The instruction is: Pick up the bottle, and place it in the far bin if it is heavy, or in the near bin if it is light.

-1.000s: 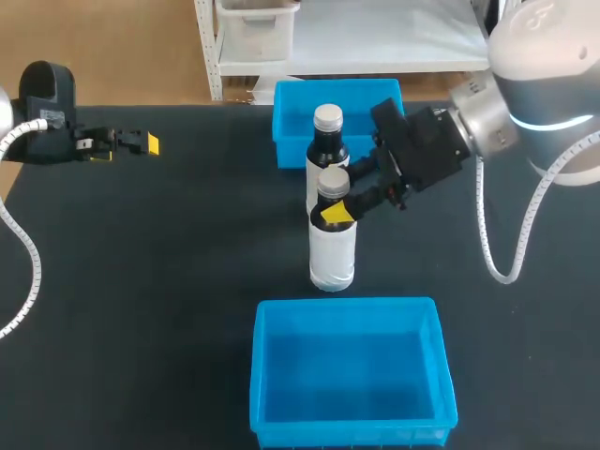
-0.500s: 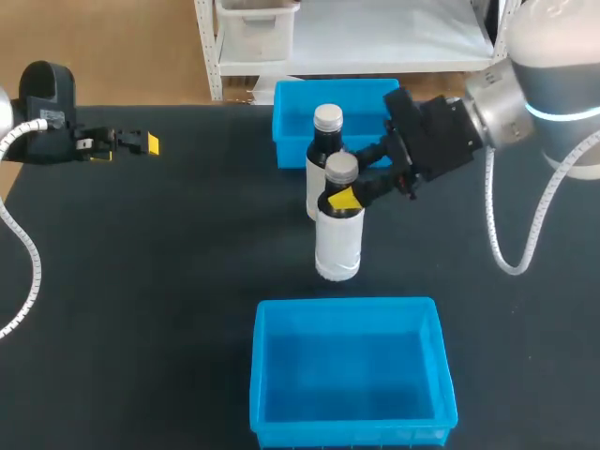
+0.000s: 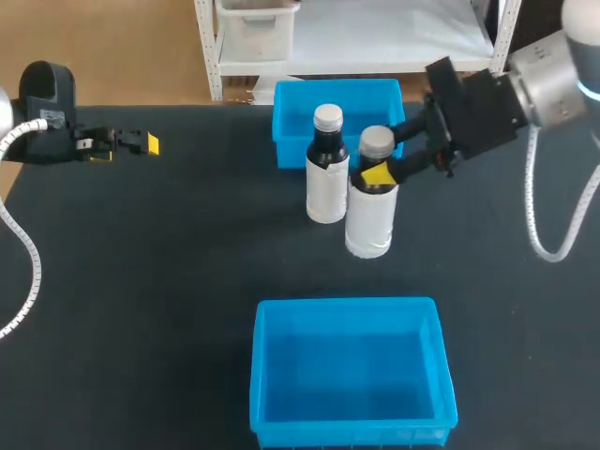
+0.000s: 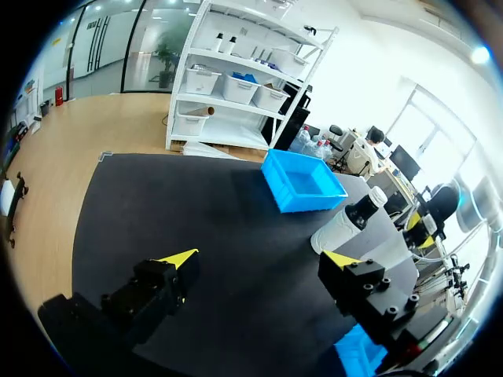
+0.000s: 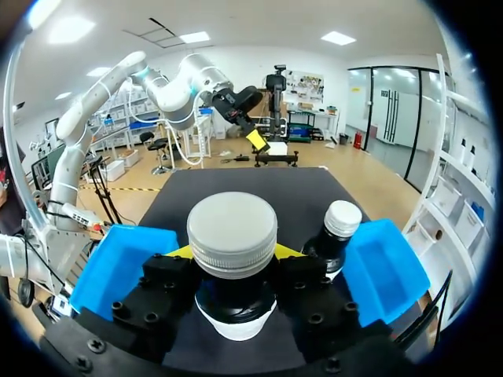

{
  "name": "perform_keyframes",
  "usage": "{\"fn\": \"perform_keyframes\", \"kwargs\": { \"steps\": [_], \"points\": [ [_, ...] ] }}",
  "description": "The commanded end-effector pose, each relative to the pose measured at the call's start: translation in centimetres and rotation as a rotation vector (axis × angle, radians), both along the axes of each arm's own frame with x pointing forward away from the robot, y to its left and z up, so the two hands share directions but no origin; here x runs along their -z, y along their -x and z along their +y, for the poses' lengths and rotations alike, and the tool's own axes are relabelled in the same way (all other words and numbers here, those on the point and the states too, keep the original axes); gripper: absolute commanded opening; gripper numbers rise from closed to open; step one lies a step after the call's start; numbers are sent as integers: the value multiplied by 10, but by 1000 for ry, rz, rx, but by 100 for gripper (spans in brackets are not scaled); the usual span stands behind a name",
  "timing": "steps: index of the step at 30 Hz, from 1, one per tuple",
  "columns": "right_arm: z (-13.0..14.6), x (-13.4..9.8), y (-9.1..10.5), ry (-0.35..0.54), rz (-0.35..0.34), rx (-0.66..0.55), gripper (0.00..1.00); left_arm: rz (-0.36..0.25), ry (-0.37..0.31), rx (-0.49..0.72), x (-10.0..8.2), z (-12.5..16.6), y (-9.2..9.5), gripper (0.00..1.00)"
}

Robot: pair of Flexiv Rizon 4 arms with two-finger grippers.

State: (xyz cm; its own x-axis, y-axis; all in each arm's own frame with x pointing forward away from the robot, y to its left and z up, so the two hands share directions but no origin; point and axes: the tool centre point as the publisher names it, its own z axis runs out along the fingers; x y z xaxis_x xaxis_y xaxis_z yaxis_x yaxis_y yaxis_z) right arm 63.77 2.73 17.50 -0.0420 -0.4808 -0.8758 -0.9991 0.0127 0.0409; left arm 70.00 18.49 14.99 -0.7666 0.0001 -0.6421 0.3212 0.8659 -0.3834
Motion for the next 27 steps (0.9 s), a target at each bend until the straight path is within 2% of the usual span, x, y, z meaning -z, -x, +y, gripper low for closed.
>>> {"fn": "perform_keyframes", "kwargs": {
  "steps": [1,17,22,27],
  "points": [
    [-18,-14,6,0,-2,13,0,0,0,0,0,0,0,100],
    [-77,-33,3,21,18,81,0,0,0,0,0,0,0,100],
    [-101,-37,-8,41,21,114,0,0,0,0,0,0,0,100],
    [-124,-40,-26,50,28,141,0,0,0,0,0,0,0,100]
  ]
}}
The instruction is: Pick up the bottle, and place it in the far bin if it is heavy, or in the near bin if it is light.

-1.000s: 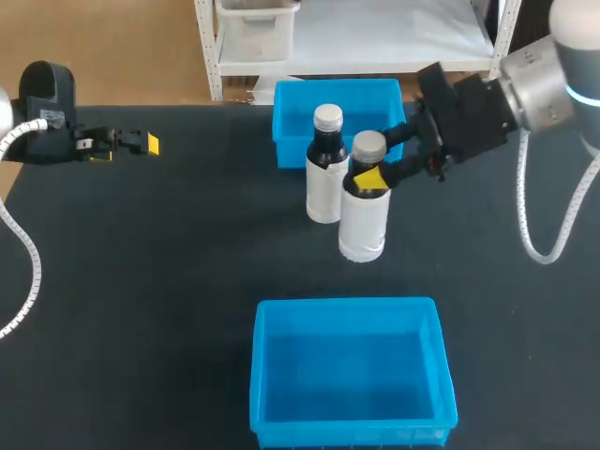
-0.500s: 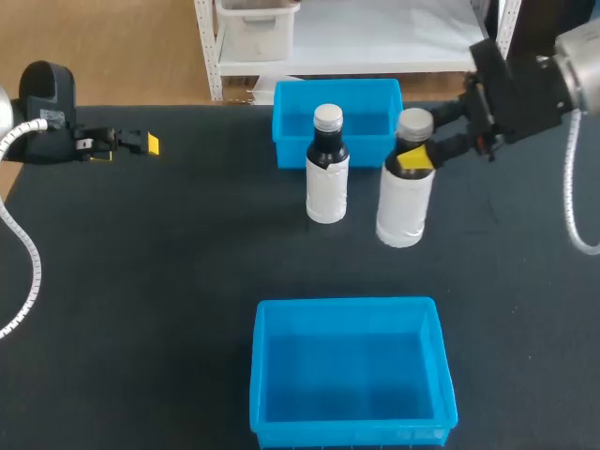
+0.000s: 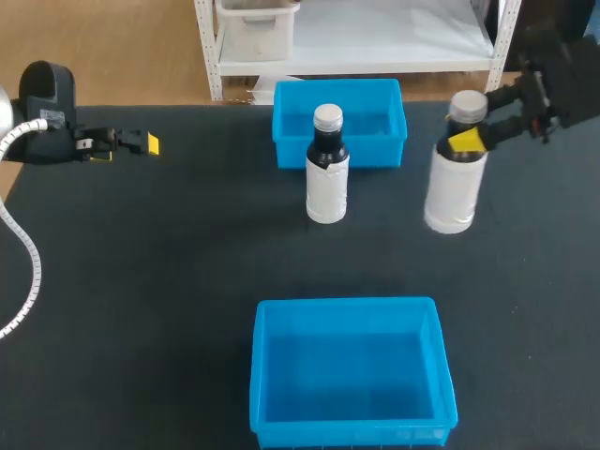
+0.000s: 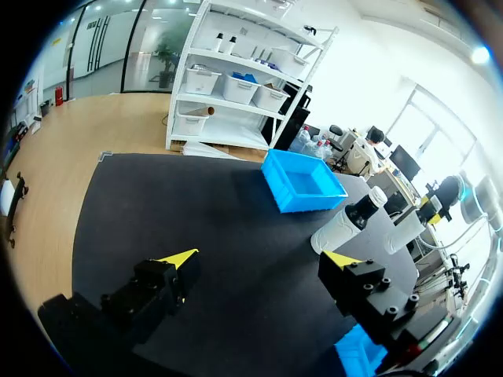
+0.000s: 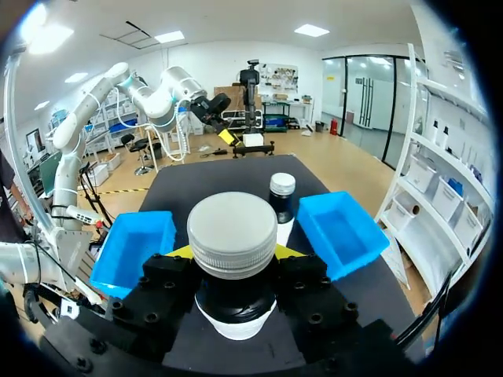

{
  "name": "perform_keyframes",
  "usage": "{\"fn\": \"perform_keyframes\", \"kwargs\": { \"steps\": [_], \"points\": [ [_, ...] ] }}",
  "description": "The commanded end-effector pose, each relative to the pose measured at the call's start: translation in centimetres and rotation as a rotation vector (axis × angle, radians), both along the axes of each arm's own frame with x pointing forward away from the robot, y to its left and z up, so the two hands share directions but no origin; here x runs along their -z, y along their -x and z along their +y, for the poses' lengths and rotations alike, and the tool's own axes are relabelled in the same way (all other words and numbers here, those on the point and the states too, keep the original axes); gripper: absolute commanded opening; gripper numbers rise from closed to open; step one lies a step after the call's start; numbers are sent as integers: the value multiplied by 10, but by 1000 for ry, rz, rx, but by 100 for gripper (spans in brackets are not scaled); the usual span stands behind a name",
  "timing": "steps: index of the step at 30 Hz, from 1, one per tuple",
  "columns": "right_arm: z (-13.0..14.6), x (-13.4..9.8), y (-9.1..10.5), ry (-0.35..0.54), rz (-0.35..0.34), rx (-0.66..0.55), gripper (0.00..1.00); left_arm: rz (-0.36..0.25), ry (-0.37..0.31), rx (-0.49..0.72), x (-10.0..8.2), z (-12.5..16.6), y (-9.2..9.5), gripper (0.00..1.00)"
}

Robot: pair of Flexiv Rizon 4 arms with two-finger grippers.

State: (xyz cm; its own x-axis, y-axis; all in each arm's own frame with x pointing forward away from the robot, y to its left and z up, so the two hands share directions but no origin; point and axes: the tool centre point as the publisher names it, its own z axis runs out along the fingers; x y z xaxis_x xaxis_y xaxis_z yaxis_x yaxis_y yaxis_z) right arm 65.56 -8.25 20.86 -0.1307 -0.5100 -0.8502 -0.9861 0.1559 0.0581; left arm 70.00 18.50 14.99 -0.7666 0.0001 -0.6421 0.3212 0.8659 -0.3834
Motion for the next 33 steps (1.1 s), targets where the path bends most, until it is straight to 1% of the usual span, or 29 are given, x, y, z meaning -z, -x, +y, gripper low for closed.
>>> {"fn": "perform_keyframes", "kwargs": {
  "steps": [1,5,10,16,20,24,28,33],
  "points": [
    [-19,-7,-13,6,6,5,0,0,0,0,0,0,0,100],
    [-33,-11,-36,14,2,23,0,0,0,0,0,0,0,100],
    [-43,-17,-70,13,-10,28,0,0,0,0,0,0,0,100],
    [-39,-21,-111,4,-14,-8,0,0,0,0,0,0,0,100],
    [-26,-23,-136,-14,-7,-56,0,0,0,0,0,0,0,100],
    [-7,-28,-157,-28,0,-108,0,0,0,0,0,0,0,100],
    [14,-33,-174,-33,-2,-154,0,0,0,0,0,0,0,100],
    [41,-35,-193,-29,-4,-194,0,0,0,0,0,0,0,100]
  ]
}}
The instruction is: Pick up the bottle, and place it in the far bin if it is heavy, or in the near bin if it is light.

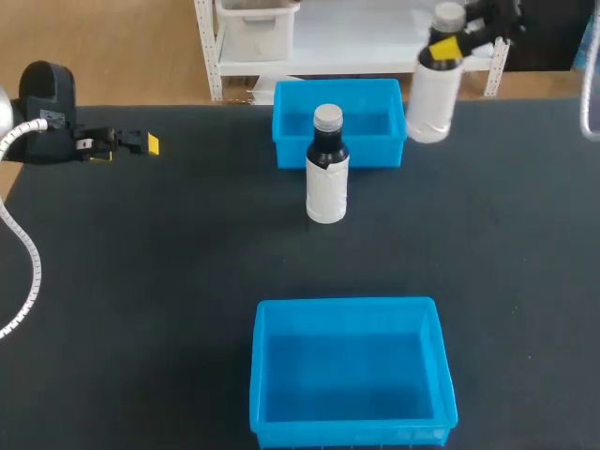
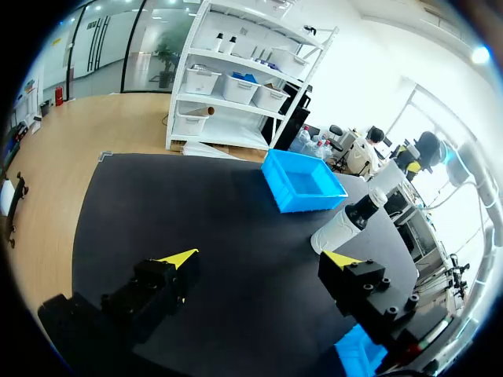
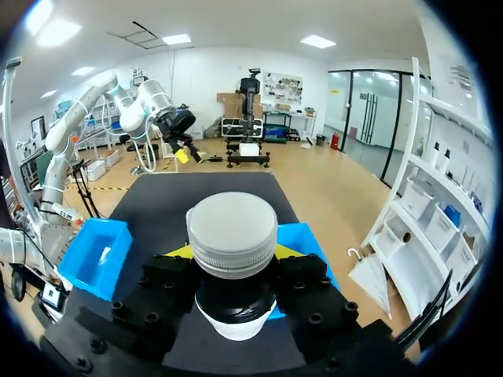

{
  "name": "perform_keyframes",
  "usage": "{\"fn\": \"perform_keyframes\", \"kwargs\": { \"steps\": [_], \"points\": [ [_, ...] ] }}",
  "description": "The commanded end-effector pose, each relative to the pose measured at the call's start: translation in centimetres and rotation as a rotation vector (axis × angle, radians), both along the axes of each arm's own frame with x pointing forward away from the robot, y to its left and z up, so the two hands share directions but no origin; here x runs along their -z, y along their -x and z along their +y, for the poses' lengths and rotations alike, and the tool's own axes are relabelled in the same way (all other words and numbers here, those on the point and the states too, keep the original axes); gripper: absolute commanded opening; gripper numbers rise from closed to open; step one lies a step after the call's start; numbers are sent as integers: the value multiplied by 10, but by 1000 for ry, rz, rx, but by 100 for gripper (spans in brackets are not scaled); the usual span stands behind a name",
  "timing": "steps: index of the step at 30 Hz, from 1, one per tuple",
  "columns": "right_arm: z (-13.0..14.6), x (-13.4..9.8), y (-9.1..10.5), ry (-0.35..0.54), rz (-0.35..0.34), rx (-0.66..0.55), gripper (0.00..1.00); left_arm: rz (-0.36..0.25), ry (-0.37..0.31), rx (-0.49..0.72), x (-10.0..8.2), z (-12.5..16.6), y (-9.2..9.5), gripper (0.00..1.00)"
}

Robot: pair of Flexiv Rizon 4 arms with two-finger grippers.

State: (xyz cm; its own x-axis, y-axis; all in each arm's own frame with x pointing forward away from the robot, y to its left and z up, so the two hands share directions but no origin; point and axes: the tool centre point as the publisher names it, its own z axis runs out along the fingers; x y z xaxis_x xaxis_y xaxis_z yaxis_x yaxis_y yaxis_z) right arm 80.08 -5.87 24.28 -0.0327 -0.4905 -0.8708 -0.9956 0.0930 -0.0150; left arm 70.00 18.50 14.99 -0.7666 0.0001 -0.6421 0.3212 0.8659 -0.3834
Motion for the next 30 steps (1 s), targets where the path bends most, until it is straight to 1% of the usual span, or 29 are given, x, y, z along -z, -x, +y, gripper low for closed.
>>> {"fn": "perform_keyframes", "kwargs": {
  "steps": [1,8,19,24,30],
  "points": [
    [23,0,-51,9,71,-136,0,0,0,0,0,0,0,100],
    [57,9,-77,6,88,-149,0,0,0,0,0,0,0,100],
    [99,27,-120,-1,93,-174,0,0,0,0,0,0,0,100],
    [112,40,-133,-6,102,-194,0,0,0,0,0,0,0,100],
    [128,55,-139,-9,130,-215,0,0,0,0,0,0,0,100]
  ]
}}
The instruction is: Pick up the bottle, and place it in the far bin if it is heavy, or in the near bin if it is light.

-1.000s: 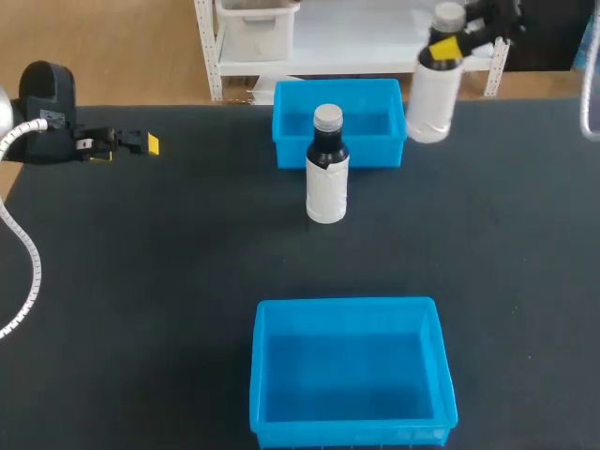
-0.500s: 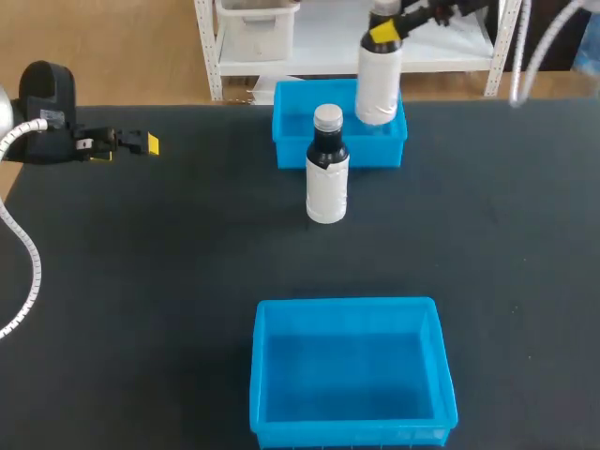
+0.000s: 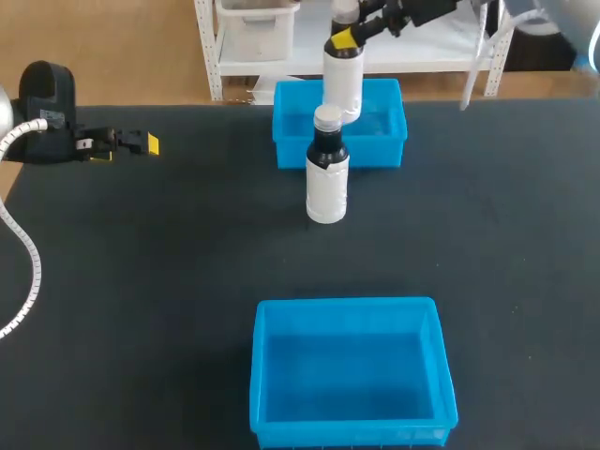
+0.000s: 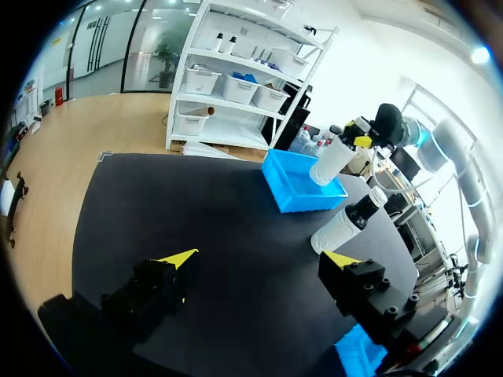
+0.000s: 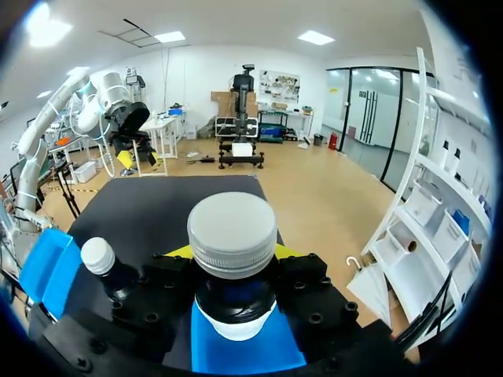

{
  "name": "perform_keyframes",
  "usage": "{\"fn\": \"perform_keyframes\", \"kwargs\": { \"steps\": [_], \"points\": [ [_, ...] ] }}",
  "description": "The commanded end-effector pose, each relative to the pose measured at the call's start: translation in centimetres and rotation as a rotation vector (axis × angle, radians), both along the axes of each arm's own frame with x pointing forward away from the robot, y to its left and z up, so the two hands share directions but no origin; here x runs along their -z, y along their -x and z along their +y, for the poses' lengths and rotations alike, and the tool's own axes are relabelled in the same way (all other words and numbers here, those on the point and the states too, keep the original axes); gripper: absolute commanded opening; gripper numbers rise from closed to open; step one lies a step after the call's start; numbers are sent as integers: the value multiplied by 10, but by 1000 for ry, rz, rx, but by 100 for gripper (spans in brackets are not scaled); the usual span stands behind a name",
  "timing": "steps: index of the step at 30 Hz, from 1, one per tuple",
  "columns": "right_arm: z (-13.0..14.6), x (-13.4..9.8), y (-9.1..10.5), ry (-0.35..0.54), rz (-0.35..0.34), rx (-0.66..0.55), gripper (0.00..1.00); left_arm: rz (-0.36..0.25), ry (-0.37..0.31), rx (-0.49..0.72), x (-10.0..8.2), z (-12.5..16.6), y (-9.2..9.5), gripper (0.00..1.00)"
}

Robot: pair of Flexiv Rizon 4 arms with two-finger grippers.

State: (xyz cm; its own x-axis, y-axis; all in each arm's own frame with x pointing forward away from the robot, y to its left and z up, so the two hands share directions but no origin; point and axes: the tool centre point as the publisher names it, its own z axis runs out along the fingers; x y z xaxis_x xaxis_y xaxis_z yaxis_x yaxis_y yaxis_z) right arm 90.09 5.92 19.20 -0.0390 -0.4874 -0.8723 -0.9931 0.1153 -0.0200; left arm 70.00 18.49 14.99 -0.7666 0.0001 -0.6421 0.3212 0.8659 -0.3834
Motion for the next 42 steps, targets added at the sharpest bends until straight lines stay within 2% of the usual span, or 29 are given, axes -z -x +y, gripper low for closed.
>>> {"fn": "perform_keyframes", "kwargs": {
  "steps": [1,17,42],
  "points": [
    [12,7,-39,-7,136,-241,0,0,0,0,0,0,0,100],
    [47,34,-54,-27,165,-306,0,0,0,0,0,0,0,100],
    [49,67,-62,-53,248,-296,0,0,0,0,0,0,0,100]
  ]
}}
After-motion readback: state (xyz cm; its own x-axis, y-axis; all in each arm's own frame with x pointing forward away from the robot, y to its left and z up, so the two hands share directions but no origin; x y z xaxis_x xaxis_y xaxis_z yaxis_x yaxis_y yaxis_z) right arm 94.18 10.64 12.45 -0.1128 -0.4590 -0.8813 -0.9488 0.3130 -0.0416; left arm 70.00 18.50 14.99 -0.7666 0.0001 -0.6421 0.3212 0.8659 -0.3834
